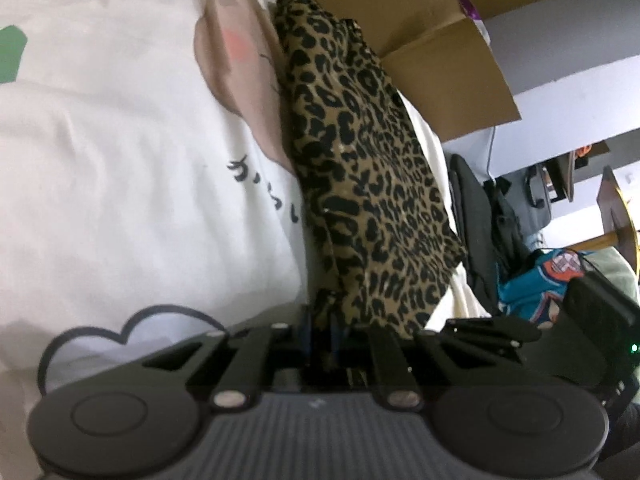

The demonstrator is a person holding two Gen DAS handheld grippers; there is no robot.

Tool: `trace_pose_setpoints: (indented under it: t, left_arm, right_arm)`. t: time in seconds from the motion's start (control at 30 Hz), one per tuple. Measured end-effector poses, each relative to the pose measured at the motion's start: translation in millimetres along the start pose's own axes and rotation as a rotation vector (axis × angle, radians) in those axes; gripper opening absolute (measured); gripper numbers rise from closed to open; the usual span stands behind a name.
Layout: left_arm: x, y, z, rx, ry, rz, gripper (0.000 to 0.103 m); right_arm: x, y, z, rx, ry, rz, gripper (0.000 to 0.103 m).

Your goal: Fold clothes

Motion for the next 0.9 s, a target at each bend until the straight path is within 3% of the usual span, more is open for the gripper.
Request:
trace_pose_setpoints:
  t: [0.17, 0.43, 0.6, 0.73, 0.77, 0.8, 0.9]
  left_arm:
    - [9, 8, -8, -0.056, 0.044, -0.031, 0.029]
    - [15, 5, -31, -0.174, 0.097, -0.172, 0.032]
    - [21, -2, -43, -0.206, 0.126, -0.211, 0.032]
    - [24, -6, -50, -0.229, 0.129, -0.218, 0.027]
    - [24, -7, -51, -0.208, 0.122, -0.193, 0.012]
    - [24, -7, -51, -0.184, 0.114, -0.165, 0.007]
    - [19, -7, -53, -0.195, 0.097, -0.158, 0.007]
  right_arm:
    - [7, -3, -4, -0.066, 0.052, -0.046, 0.041]
    - [6, -7, -11, -0.079, 0.06, -0.055, 0.041]
    - [5, -7, -12, -0.065, 0.054, -0.055, 0.041]
    - [-1, -6, -12, -0.046, 0.054, -0.059, 0.041]
    - [-2, -6, -13, -0.045, 0.054, -0.059, 0.041]
    - [-5, -5, -13, -0.047, 0.053, -0.051, 0.041]
    - [-15, -3, -14, -0.034, 0.039, -0.031, 0.041]
Point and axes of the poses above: each gripper's, at about its wrist camera, not at the fingertips, and x roughly the way its jaws point, y to its left, z to its top, the point moved 8 cm from there along x, roughly the way its jaws point, and after that the axes turned 12 degrees about z, right-handed, at the moved point
